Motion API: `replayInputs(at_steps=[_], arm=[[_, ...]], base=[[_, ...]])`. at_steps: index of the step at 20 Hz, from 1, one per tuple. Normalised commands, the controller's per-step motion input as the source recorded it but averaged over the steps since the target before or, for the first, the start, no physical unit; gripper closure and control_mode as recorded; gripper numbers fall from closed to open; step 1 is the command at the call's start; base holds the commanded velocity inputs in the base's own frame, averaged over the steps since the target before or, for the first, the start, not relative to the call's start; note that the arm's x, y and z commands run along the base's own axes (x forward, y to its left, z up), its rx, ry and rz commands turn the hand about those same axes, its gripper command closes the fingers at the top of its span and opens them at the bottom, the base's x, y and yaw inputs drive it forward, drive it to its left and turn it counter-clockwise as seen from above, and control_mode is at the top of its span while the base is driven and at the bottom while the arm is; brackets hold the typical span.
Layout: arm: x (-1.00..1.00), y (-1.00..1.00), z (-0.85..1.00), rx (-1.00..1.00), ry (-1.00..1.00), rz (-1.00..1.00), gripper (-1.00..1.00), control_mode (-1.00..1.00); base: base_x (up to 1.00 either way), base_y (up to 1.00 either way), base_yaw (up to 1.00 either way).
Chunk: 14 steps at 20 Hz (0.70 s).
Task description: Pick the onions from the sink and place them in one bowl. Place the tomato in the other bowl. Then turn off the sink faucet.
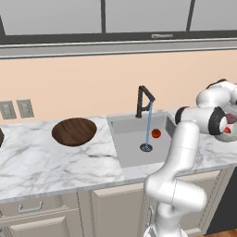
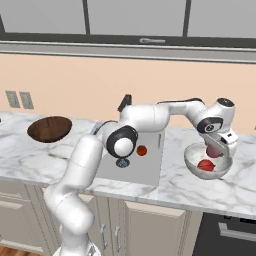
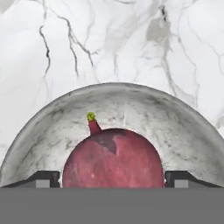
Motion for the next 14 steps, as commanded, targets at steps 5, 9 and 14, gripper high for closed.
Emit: replayInputs(at_steps=[5, 9, 14], arm=[[-0.99, 0.60, 0.00, -0.20, -0.10, -0.01, -1.00, -1.00], [-0.99, 0.98, 0.09, -0.25, -0.21, 0.00, -1.00, -1.00], [-0.37, 1.00, 0.86, -0.31, -0.14, 0.04, -1.00, -1.00]], base=[[0.00, 0.00, 0.00], [0.00, 0.00, 0.00], [0.00, 0.00, 0.00]])
